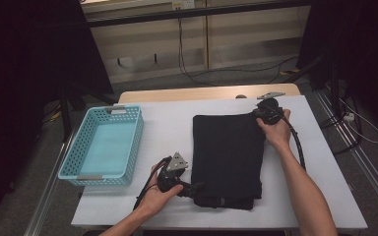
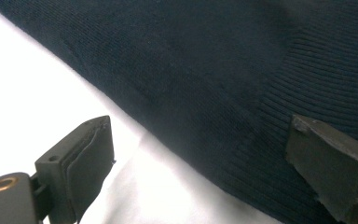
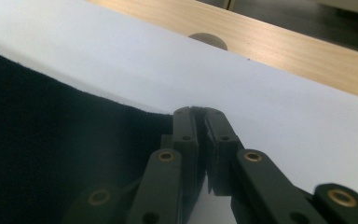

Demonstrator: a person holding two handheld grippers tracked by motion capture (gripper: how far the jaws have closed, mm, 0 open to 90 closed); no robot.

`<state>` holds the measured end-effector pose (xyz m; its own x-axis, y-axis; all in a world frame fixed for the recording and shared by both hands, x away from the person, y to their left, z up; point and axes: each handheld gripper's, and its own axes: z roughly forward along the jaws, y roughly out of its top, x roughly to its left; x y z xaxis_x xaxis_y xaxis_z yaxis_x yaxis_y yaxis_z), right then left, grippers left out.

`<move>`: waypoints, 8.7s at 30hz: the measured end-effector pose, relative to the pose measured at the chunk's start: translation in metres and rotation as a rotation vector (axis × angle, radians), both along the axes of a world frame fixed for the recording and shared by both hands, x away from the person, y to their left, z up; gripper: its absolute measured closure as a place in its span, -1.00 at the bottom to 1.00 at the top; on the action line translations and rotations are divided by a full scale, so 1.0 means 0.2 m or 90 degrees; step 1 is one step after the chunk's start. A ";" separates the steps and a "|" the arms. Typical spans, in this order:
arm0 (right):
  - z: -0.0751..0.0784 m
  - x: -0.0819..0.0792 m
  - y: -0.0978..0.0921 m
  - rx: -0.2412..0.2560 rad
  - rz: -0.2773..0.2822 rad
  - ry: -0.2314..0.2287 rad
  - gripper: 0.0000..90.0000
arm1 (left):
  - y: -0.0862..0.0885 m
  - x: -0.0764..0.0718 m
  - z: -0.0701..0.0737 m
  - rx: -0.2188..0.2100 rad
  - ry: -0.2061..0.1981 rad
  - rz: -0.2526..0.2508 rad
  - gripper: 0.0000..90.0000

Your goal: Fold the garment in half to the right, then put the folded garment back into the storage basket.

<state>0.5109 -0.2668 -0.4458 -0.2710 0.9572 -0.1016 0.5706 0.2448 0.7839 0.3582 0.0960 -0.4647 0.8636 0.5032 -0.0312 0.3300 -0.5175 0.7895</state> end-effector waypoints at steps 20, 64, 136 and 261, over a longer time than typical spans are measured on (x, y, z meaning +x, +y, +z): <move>-0.02 -0.20 -0.04 0.067 0.034 -0.020 0.07 | 0.09 0.07 0.07 -0.030 -0.039 0.035 -0.84; 0.08 -0.81 0.18 0.103 0.262 -0.006 -0.51 | 0.23 0.15 0.15 -0.050 -0.057 0.086 -0.88; -0.06 -1.11 0.46 -0.015 0.463 0.111 0.64 | -0.03 0.34 0.13 -0.040 -0.072 0.123 -0.86; 0.18 -1.09 0.55 0.067 0.492 0.008 0.69 | -0.14 0.95 0.35 -0.138 0.002 0.159 0.75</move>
